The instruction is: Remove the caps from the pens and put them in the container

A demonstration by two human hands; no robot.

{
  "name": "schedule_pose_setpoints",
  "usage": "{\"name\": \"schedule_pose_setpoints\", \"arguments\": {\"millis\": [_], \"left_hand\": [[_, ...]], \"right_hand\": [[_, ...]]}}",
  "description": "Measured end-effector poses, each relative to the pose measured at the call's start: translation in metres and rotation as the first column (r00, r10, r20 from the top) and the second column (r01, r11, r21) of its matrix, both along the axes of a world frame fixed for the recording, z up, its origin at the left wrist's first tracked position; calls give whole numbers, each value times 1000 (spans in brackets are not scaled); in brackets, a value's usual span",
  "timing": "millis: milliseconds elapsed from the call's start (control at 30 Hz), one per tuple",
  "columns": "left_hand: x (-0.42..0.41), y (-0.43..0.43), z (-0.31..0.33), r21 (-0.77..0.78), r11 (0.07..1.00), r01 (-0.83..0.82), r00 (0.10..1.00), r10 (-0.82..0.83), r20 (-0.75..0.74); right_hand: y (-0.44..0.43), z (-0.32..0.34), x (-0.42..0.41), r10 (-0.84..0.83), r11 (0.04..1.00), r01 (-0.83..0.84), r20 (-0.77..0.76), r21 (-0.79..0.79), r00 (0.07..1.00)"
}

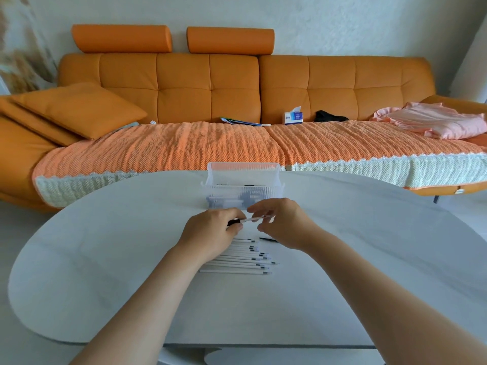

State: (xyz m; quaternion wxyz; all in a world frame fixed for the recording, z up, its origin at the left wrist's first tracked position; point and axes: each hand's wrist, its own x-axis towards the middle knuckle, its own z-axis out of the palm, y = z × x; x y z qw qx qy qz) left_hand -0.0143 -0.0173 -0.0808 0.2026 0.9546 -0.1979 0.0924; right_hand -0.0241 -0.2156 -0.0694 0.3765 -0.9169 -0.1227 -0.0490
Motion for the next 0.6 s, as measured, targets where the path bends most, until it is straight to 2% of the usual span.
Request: {"name": "schedule_pose_setpoints", "arguments": {"millis": [100,300,600], "left_hand": [[0,1,-1,0,1000,4,1000,-4,-12],[0,2,-1,-7,1000,1,999,-1,-37],[-3,-3,-1,-15,999,39,999,-39,-16]], "right_hand": [[1,-3,0,23,1000,-23,7,8,1000],[-5,1,0,-117,988,119,29,-100,993],[4,1,-3,-33,995,33,9,-91,999]]}}
